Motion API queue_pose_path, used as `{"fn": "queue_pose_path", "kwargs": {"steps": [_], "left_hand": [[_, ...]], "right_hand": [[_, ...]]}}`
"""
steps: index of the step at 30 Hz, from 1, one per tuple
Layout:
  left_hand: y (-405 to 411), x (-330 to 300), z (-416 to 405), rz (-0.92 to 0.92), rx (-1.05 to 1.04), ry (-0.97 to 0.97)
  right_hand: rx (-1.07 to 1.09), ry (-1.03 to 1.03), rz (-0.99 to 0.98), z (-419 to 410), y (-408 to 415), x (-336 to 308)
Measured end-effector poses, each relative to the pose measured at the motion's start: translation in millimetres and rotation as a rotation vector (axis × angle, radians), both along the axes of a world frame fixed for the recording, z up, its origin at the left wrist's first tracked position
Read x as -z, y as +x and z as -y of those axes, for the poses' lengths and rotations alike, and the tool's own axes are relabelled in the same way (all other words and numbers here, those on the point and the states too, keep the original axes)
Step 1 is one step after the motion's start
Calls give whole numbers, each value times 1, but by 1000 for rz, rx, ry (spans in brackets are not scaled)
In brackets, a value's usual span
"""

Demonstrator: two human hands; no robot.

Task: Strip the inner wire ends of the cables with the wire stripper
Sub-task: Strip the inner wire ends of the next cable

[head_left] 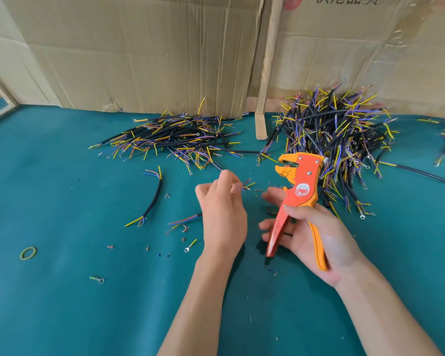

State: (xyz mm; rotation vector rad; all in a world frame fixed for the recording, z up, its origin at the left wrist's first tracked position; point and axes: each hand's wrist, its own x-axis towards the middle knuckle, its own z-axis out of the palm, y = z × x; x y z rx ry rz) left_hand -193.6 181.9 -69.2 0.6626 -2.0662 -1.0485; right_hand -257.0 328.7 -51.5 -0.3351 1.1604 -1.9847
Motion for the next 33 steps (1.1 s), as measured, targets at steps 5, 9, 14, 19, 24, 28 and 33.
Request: {"fn": "queue_pose_path", "kwargs": {"steps": [5,9,14,19,24,28,33], "left_hand": [[-1,1,0,-6,-42,-120],[0,0,-1,-38,-47,-172],[1,-1,-3,-35,-28,-242],[1,0,-2,-32,7,-278],[1,1,-1,-29,32,-270],[1,1,-2,-19,47,-251],[1,1,-1,-23,35,-237]], "right_hand": [[-221,116,30,-9,-1,-7],[-285,154,31,-10,1,-11],[-306,166,20,-11,2,-12],[-279,174,3,-11,0,-12],[-299,191,-22,-12,-2,-13],[-284,206,-14,-12,-2,-13],[-273,211,16,-9,-1,-14]]}}
